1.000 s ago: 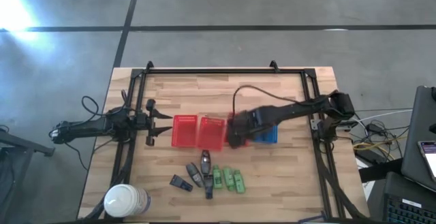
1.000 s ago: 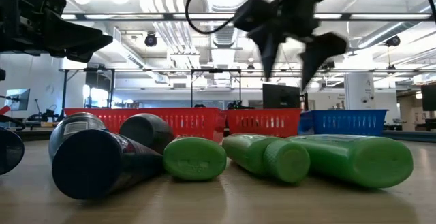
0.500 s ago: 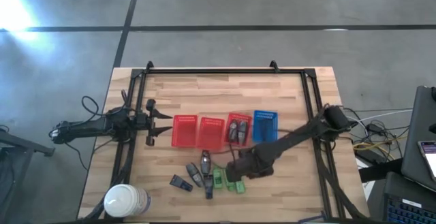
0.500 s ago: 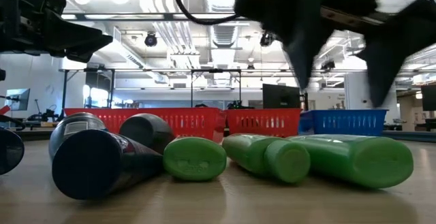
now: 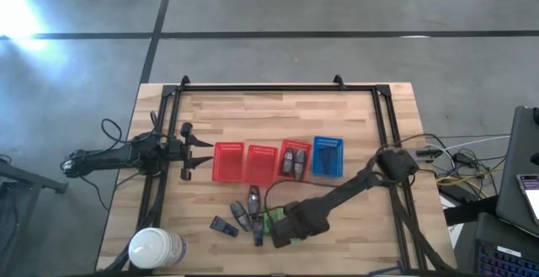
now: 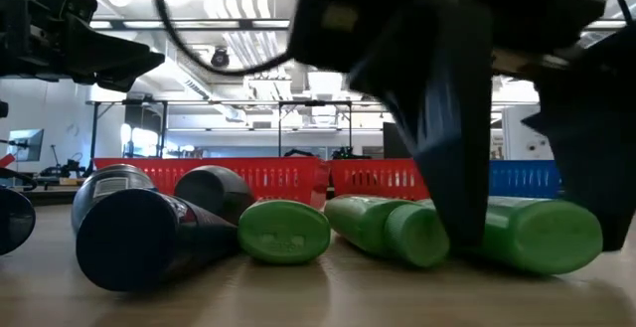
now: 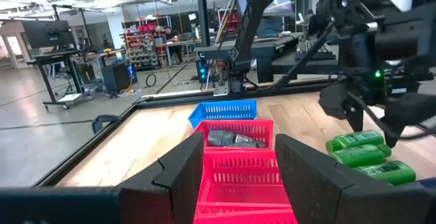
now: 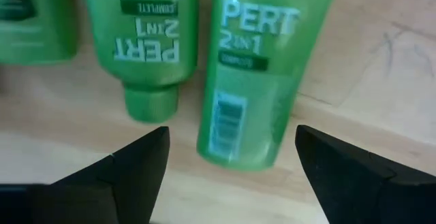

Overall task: Pick & Place Travel size toiletries
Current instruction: Put the shampoo into the left red bin

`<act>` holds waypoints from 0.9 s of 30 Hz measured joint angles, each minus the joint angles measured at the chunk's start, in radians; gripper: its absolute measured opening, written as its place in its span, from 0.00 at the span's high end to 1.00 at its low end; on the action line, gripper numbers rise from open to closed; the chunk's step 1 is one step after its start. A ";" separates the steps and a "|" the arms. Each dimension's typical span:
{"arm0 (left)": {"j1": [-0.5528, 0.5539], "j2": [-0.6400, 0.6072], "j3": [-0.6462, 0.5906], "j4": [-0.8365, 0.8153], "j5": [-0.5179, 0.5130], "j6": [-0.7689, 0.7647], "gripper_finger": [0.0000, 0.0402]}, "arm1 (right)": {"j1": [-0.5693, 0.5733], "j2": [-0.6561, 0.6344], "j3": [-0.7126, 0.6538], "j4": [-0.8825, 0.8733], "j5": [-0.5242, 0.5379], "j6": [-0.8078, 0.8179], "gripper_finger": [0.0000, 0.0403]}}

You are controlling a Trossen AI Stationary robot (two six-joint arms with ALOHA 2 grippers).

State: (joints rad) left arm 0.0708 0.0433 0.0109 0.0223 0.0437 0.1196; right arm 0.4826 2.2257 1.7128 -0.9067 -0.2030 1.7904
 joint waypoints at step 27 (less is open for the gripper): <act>0.000 0.004 0.000 -0.001 0.000 0.000 0.53 | -0.136 -0.002 -0.017 -0.108 0.010 -0.251 0.22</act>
State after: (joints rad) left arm 0.0708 0.0471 0.0109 0.0215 0.0433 0.1198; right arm 0.3469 2.2234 1.6957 -1.0145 -0.1926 1.5394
